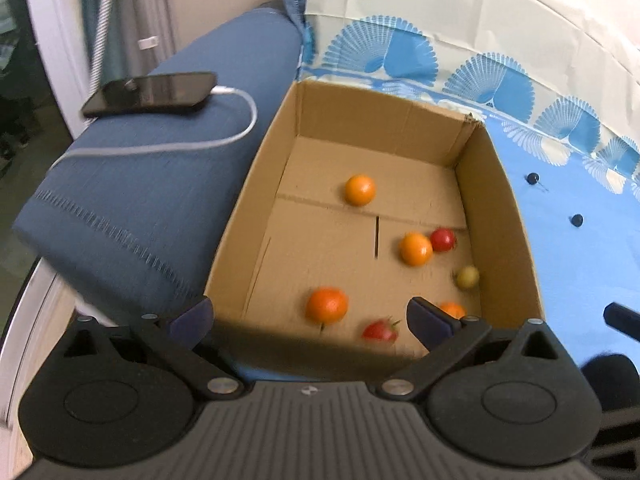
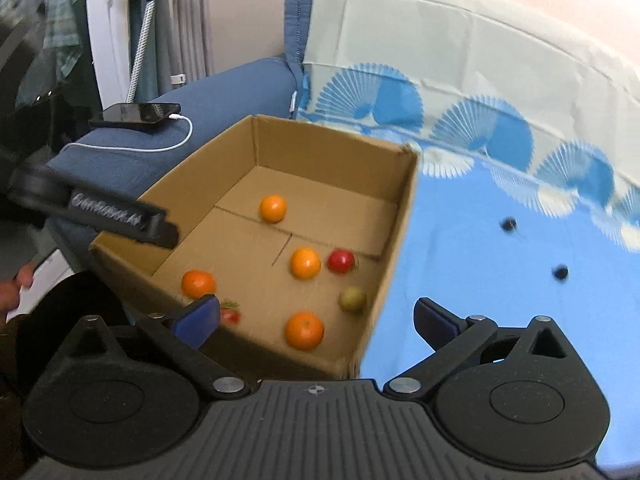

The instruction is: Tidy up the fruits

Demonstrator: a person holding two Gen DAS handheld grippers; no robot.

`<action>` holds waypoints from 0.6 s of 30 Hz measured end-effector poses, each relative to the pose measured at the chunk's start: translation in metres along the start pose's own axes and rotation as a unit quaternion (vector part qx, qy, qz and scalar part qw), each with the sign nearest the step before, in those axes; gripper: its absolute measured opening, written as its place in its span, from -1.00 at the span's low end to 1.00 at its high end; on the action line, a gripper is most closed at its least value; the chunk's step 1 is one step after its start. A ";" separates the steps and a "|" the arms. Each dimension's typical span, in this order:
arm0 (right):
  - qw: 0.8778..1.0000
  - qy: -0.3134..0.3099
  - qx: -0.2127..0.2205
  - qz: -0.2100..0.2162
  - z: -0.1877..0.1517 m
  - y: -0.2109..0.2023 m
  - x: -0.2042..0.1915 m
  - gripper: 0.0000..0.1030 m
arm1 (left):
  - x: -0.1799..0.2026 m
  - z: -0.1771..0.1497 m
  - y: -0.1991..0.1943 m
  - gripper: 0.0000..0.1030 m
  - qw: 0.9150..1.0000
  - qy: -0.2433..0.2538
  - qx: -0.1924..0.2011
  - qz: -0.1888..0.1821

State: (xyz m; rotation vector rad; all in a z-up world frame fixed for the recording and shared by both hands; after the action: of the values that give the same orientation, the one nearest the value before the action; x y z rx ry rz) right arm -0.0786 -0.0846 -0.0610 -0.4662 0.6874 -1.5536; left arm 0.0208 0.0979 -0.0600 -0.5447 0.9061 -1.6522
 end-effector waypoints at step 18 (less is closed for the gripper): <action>0.988 -0.051 0.144 -0.003 -0.029 -0.111 -0.014 0.98 | 0.037 -0.042 -0.090 1.00 0.996 0.024 0.079 0.015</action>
State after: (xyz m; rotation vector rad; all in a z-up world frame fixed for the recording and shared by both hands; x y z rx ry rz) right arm -0.1783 -0.0658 -0.0067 -0.3281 0.3754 -1.5921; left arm -0.0750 0.0824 -0.0179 -0.3821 0.8058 -1.6994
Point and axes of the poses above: each gripper's, at about its wrist camera, not at the fingertips, and y roughly the way its jaws point, x to its right, z to its top, the point moved 1 cm from there along y, roughly the way its jaws point, and after that the axes turned 9 degrees about y, right-handed, at the moved point
